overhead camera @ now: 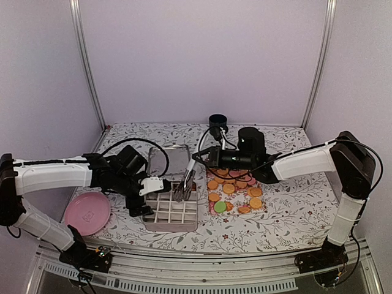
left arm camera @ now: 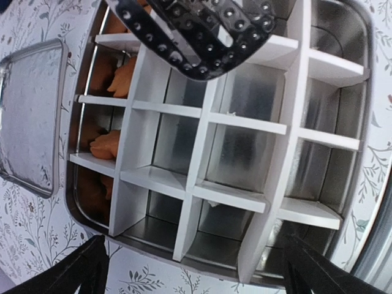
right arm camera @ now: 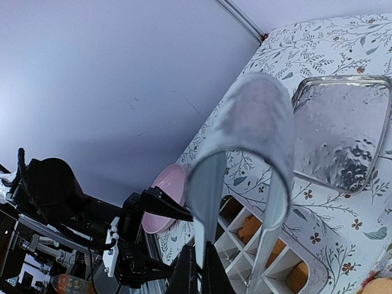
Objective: Pack the cookies
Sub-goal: Pass from the right arm to the left
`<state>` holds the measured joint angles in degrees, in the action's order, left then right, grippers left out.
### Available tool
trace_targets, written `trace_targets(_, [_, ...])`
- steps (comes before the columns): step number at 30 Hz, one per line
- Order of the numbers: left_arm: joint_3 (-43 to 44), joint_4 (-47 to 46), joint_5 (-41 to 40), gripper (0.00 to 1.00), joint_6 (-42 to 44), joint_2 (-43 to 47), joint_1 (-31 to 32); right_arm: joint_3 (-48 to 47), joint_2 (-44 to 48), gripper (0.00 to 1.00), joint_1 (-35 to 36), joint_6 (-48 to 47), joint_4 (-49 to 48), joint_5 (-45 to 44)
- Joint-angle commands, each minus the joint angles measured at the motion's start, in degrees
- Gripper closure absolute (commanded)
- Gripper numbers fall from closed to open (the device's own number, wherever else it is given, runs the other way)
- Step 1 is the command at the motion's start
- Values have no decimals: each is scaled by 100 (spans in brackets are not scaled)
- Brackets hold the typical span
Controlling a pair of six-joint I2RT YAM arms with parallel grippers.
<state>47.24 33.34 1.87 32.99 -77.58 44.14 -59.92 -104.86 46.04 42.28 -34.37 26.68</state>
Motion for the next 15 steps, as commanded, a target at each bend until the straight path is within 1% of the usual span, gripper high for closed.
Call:
trace_targets(1, [35,418,266,1,96,175,22,29,39,100,-2,-50,18,70])
trace_targets(8, [170,802,528,1,130,375,-107,-54,200,100,-2,-106,30,185])
trace_targets(15, [487,658,1101,1,-222,475,-763,-133,370,100,115,-115,23,259])
